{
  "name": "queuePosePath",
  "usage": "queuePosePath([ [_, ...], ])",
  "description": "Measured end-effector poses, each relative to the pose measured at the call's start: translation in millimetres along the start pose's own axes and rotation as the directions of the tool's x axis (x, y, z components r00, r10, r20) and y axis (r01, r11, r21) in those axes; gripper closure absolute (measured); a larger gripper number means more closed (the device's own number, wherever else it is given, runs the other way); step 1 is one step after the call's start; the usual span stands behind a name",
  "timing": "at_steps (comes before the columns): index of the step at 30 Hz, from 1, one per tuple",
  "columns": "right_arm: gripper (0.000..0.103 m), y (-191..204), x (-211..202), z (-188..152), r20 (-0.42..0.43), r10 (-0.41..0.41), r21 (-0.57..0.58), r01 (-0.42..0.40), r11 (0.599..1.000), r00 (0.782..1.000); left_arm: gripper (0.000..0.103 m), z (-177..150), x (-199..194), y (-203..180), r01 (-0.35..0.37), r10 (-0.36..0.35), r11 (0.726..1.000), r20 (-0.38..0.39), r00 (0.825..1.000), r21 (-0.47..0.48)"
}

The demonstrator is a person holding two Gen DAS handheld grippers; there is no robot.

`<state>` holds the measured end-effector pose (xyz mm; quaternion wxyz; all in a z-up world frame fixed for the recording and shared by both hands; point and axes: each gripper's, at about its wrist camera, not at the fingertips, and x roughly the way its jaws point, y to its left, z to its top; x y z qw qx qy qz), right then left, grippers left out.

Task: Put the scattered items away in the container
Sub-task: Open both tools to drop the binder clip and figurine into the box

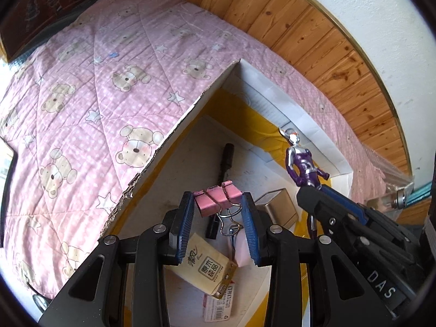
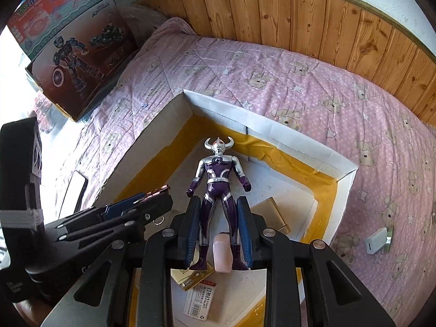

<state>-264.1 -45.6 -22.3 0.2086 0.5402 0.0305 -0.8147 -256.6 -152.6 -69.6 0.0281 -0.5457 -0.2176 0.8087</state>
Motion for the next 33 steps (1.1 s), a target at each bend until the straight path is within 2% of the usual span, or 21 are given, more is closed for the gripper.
queuePosePath([
  [3,0.074,-4,6,8,0.011,0.007,0.036,-0.007,0.999,1.000,0.065,0,4,2,-0.006,0.006,1.000,-0.009,1.000,-0.007],
  [6,0.069,-8,9,12,0.015,0.008,0.068,-0.009,0.998,1.000,0.059,0,4,4,0.007,-0.007,1.000,-0.010,1.000,-0.014],
  [12,0.064,-14,5,4,0.024,0.041,0.107,-0.044,0.993,0.999,0.056,-1,5,2,0.013,-0.013,1.000,-0.034,0.999,-0.010],
  [16,0.060,-18,-4,-3,0.032,0.066,0.129,-0.070,0.989,0.997,0.056,-1,-3,2,0.026,-0.027,1.000,-0.022,0.999,-0.011],
  [23,0.059,-12,-27,-23,0.050,0.118,0.081,-0.122,0.989,0.992,0.055,-11,-15,-2,-0.007,0.007,1.000,0.011,1.000,0.021],
  [29,0.059,-11,-48,-47,0.066,0.094,-0.003,-0.094,0.996,0.993,0.055,-22,-33,-12,-0.009,0.005,0.997,0.053,0.999,0.072],
  [33,0.058,-18,-60,-60,0.072,0.081,-0.011,-0.080,0.997,0.994,0.055,-34,-39,-21,0.013,-0.018,0.994,0.054,0.998,0.105],
])
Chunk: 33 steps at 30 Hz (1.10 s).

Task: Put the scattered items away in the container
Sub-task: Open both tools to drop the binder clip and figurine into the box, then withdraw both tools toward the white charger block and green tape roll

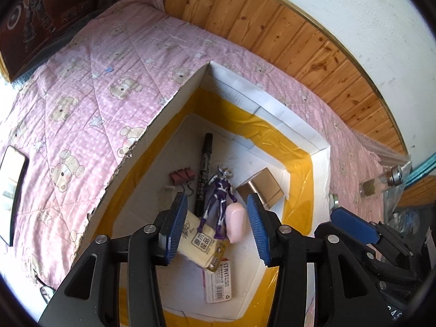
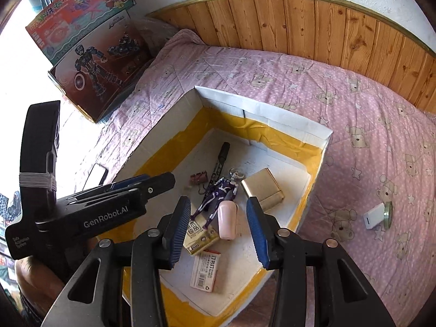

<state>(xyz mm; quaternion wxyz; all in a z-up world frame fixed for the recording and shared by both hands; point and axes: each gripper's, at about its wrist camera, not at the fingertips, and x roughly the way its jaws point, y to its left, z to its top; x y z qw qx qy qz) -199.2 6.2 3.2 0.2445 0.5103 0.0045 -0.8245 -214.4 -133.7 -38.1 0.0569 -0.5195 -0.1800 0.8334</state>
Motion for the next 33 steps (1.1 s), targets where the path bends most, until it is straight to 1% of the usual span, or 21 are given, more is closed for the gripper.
queuePosePath([
  [4,0.058,-3,-16,-8,0.016,-0.003,0.011,0.003,1.000,1.000,0.055,-10,-4,-9,0.039,-0.039,0.999,0.001,0.999,0.019],
  [10,0.058,-3,-38,-22,0.043,0.001,0.011,-0.001,1.000,0.999,0.055,-23,-13,-24,0.065,-0.066,0.996,0.016,0.998,0.053],
  [17,0.057,-6,-57,-47,0.082,0.020,-0.004,-0.020,1.000,0.996,0.055,-43,-25,-38,0.095,-0.098,0.993,0.027,0.995,0.072],
  [21,0.057,-10,-68,-63,0.111,0.026,-0.017,-0.025,1.000,0.993,0.054,-57,-35,-49,0.135,-0.139,0.987,0.037,0.990,0.092],
  [27,0.057,-24,-82,-88,0.160,0.026,-0.012,-0.024,1.000,0.987,0.053,-81,-56,-70,0.125,-0.143,0.978,0.097,0.985,0.170],
  [33,0.057,-47,-85,-111,0.165,0.009,0.035,-0.015,0.999,0.986,0.053,-105,-65,-92,0.103,-0.141,0.965,0.143,0.980,0.243],
])
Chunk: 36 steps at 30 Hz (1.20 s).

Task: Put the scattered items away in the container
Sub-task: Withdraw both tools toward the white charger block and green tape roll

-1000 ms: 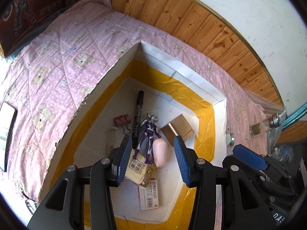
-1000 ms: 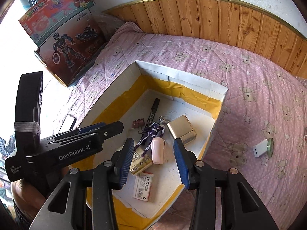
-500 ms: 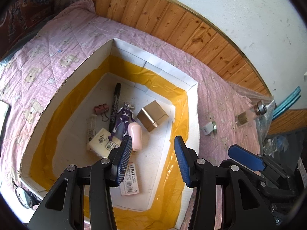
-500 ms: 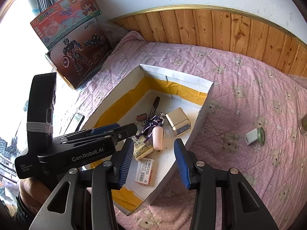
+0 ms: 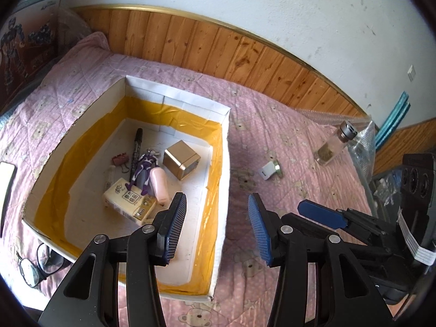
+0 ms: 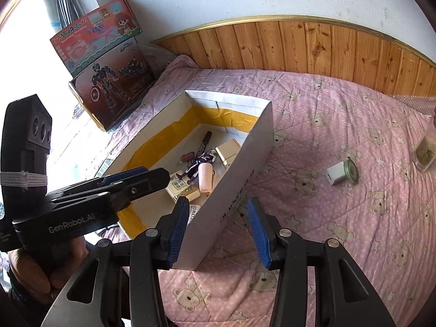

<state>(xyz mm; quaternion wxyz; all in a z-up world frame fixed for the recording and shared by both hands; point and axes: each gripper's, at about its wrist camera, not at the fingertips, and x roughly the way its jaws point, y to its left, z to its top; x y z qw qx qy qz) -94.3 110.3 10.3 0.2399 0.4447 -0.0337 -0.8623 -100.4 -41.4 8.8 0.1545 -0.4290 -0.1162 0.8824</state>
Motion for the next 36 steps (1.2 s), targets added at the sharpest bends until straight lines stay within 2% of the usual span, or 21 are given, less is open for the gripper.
queuePosePath([
  [6,0.056,-27,-9,-20,0.013,-0.004,0.049,0.003,0.999,1.000,0.053,-19,-1,-31,0.007,-0.008,0.997,0.013,1.000,0.077],
  [13,0.056,-63,-12,-46,0.025,0.009,0.130,-0.013,0.991,1.000,0.053,-33,0,-73,0.045,-0.052,0.981,0.032,0.998,0.190],
  [19,0.056,-104,-9,-63,0.024,-0.013,0.213,0.008,0.977,1.000,0.052,-40,20,-89,0.108,-0.105,0.974,-0.029,0.994,0.197],
  [24,0.056,-136,0,-71,0.026,-0.041,0.272,0.033,0.962,0.999,0.051,-43,47,-100,0.096,-0.086,0.975,-0.062,0.994,0.198],
  [30,0.056,-167,20,-59,0.011,-0.079,0.282,0.073,0.957,0.997,0.051,-46,89,-114,0.067,-0.050,0.971,-0.079,0.996,0.230],
  [36,0.051,-197,46,-19,0.021,-0.121,0.283,0.110,0.953,0.992,0.051,-37,126,-114,0.056,-0.040,0.974,-0.078,0.996,0.220],
])
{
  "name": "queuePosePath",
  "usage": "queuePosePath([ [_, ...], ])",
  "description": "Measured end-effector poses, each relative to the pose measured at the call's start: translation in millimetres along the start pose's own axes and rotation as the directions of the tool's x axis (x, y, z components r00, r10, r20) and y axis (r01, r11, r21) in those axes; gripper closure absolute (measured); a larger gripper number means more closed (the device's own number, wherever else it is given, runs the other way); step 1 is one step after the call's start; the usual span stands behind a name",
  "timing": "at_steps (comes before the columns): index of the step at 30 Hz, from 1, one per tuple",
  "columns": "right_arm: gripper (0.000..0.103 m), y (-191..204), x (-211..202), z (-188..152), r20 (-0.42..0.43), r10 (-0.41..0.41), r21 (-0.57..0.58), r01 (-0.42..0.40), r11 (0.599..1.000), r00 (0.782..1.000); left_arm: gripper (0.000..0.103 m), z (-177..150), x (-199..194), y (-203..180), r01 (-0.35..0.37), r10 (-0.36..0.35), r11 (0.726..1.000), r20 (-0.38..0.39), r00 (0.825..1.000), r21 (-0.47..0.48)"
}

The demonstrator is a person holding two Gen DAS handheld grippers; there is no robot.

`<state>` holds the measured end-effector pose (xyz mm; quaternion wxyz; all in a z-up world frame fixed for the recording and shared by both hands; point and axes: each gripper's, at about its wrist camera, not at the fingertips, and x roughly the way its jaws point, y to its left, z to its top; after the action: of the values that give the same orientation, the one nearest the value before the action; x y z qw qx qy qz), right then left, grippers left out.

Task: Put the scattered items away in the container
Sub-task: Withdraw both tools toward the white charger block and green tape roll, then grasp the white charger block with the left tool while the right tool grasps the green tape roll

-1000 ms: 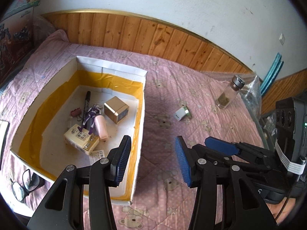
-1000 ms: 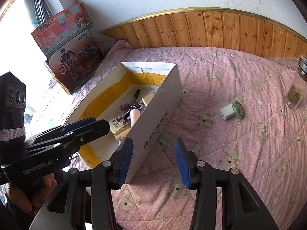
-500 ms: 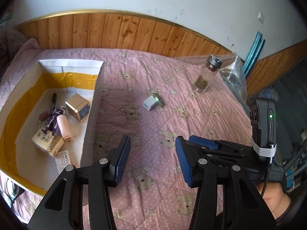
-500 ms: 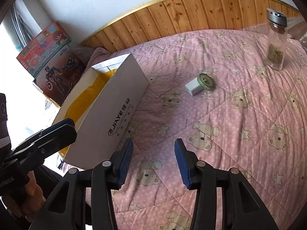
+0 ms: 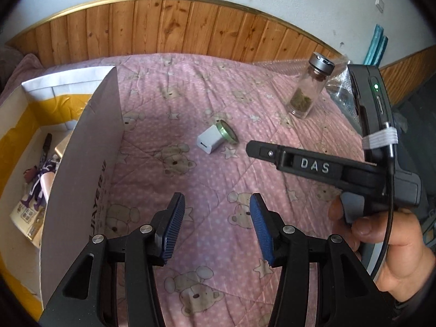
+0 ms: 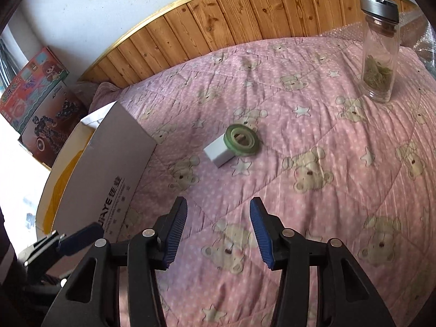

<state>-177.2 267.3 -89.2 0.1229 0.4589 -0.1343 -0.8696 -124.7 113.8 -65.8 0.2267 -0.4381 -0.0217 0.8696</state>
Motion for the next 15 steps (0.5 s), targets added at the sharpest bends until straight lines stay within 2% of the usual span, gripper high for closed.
queuePosePath([
  [9,0.050,-8,53,51,-0.035,-0.012,-0.069,0.009,0.998,0.999,0.050,27,48,6,0.003,-0.003,0.997,-0.006,1.000,-0.075],
  [13,0.050,-19,85,58,-0.096,0.042,-0.060,-0.048,0.997,0.995,0.050,30,69,12,-0.004,0.001,0.995,-0.029,1.000,-0.102],
  [15,0.061,-30,92,56,-0.119,0.029,-0.027,-0.032,0.999,0.992,0.050,32,77,14,-0.012,0.007,0.994,-0.038,0.999,-0.111],
])
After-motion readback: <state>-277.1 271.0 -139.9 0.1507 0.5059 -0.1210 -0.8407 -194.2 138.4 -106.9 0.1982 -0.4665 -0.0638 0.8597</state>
